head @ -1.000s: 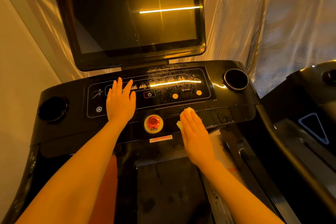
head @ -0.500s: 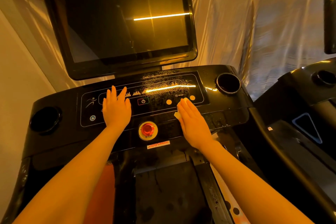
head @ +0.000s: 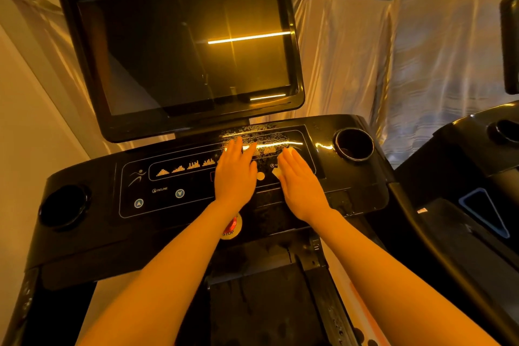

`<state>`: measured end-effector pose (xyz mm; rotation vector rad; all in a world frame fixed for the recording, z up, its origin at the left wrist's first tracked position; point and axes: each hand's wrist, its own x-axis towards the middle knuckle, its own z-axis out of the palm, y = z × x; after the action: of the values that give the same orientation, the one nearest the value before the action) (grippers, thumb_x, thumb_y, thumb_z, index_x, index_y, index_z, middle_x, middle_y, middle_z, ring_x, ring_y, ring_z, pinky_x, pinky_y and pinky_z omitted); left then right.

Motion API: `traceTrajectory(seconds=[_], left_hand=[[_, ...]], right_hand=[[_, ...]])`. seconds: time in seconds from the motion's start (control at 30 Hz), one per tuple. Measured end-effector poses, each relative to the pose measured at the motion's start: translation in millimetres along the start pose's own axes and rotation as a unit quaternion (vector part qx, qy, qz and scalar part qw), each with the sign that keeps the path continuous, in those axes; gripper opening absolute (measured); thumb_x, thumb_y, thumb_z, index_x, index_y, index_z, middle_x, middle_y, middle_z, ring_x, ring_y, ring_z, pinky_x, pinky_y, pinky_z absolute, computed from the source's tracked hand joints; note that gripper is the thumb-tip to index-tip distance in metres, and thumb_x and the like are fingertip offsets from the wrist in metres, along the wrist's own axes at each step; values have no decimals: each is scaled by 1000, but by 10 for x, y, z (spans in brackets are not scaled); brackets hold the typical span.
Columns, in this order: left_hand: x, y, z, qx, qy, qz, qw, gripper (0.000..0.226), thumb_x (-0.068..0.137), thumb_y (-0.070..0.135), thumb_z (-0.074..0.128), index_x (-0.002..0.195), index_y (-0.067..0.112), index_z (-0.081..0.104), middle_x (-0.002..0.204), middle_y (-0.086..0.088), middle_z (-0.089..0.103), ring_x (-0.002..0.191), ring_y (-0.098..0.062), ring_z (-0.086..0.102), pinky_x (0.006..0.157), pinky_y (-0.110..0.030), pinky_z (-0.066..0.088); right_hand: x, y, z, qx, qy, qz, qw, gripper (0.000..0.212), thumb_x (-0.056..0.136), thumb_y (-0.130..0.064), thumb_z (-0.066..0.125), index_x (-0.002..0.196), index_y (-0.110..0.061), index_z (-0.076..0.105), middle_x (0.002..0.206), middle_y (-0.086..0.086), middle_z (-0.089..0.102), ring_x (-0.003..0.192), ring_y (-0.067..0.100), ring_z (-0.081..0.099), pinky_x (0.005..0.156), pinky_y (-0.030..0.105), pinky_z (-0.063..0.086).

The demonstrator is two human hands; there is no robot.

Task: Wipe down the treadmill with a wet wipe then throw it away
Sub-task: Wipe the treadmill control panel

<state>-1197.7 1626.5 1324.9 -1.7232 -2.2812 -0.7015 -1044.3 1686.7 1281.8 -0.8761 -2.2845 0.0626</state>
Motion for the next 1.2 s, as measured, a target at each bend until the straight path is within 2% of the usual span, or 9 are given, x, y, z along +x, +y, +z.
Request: traceTrajectory(seconds=[0.07,0.2,0.37,0.47,0.63,0.73,0.9,1.03,1.2], left_hand=[[77,67,62,19,-10,-7,1000,48,106,30,33,153,26,26,163,-5,11,151,-23,2,121,-39,8],[86,103,161,68,5,-16,998,50,105,33,34,154,25,23,164,-6,9,151,-23,1,121,-39,4],[86,102,172,64,11,-16,998,49,105,31,35,153,25,26,163,-6,11,151,-23,2,121,-38,4],[74,99,188,61,19,-14,998,49,105,30,37,153,24,27,163,-7,11,151,-24,3,121,-39,6],[79,90,194,57,29,-6,998,49,104,29,39,152,22,29,163,-8,14,151,-24,5,120,-38,4],[77,95,195,57,30,-6,998,49,105,29,37,153,23,28,163,-7,13,151,-24,4,121,-38,5],[83,103,190,70,24,-11,997,50,105,30,36,153,25,25,163,-6,11,151,-23,3,121,-38,5],[77,107,183,72,20,-14,997,50,105,30,35,154,25,23,163,-6,9,151,-23,1,121,-38,3],[66,115,174,75,13,-16,997,51,105,30,34,154,25,21,164,-7,8,151,-24,0,122,-39,4]], right_hand=[[65,42,31,3,-4,5,1000,50,99,-15,54,145,-3,40,151,15,39,144,31,29,118,45,27],[228,102,55,15,-20,22,999,53,100,-18,52,149,-7,34,155,13,32,147,29,23,119,44,25],[462,145,18,15,-10,7,1000,50,99,-13,54,145,-3,38,153,16,36,145,32,27,118,45,26],[642,166,28,19,-1,7,1000,47,98,-10,54,143,-3,41,151,16,37,144,31,28,119,41,26],[872,208,29,2,7,-10,1000,46,94,-5,59,137,0,46,144,18,43,138,34,36,112,47,36],[949,234,43,14,8,-8,1000,43,96,-8,56,137,0,46,145,18,43,138,32,36,113,46,35],[862,236,55,18,20,-8,1000,37,96,-8,55,132,-1,49,137,16,48,132,31,42,110,45,39],[627,253,45,34,27,-4,999,38,98,-11,53,135,-3,48,140,14,47,136,30,40,112,44,38],[345,350,54,51,39,13,998,27,100,-21,50,125,-9,51,126,6,53,118,22,52,96,41,50]])
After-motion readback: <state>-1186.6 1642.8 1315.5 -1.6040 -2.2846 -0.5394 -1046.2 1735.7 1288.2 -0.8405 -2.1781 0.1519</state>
